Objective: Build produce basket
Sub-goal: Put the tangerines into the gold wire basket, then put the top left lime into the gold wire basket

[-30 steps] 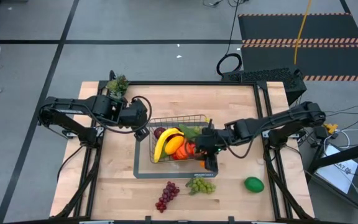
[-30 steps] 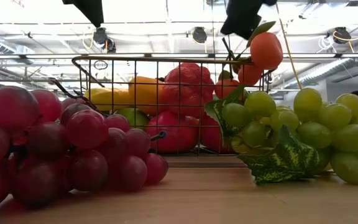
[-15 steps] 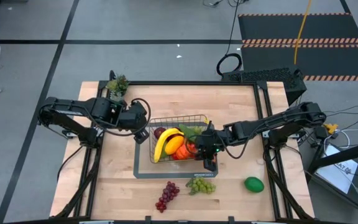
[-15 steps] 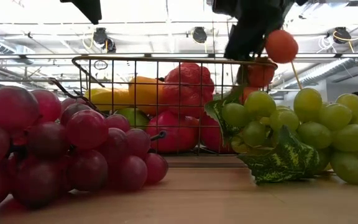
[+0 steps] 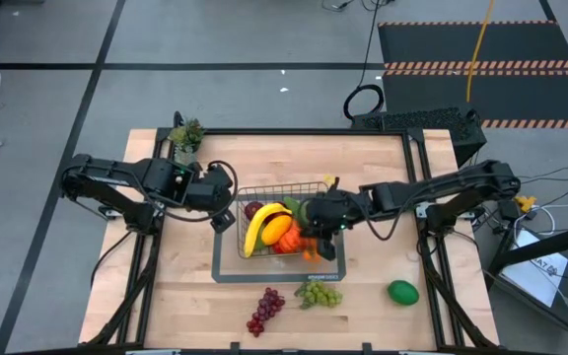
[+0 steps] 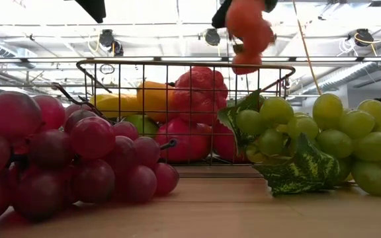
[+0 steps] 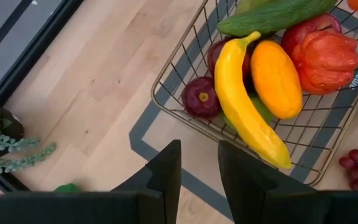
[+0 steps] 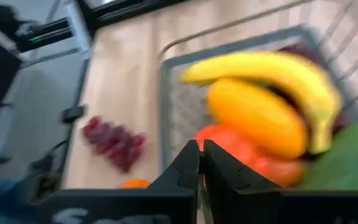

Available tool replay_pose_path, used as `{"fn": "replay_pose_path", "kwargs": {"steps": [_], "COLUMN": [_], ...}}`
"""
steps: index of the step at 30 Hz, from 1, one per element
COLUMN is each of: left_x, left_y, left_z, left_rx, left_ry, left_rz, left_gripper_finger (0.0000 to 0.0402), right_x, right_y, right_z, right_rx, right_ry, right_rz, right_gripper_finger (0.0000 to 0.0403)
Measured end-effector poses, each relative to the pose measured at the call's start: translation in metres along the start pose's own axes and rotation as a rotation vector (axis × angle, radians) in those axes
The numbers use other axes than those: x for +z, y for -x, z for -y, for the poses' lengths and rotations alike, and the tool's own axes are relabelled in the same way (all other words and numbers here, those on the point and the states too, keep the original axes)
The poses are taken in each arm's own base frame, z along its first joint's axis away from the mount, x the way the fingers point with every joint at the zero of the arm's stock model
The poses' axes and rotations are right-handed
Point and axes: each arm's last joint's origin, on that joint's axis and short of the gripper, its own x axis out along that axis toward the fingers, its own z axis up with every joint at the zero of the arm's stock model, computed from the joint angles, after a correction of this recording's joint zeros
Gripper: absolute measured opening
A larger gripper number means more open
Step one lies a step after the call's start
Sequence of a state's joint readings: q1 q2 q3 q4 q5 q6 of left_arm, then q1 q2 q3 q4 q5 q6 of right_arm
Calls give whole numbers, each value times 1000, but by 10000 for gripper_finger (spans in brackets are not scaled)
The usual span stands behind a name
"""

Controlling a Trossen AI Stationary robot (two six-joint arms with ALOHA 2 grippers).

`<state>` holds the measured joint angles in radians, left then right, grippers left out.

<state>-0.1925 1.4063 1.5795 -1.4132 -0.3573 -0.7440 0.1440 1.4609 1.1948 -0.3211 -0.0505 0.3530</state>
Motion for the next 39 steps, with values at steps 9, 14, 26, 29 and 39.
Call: {"fn": "replay_pose_path", "kwargs": {"steps": [9,14,26,29,39], "left_x": [0,-1,-2,-5,-31], "left_y": [0,0,-26,-46,-103], "left_z": [0,-2,-34,-40,-64], "left_rx": [10,38,286,304,299], "left_ry": [13,37,256,309,498], "left_rz": [5,7,-81,-137,-475], "left_gripper_finger": [108,108,108,108,109], "right_x": [-8,-17,-2,3,1], "right_y": [-3,-8,35,64,139], "right_z": [20,24,17,16,30], "right_rx": [-108,-115,-104,-147,-309], "right_ry": [45,55,41,16,3], "right_rz": [-54,-82,84,180,335], "right_gripper_finger": [6,27,156,170,168]}}
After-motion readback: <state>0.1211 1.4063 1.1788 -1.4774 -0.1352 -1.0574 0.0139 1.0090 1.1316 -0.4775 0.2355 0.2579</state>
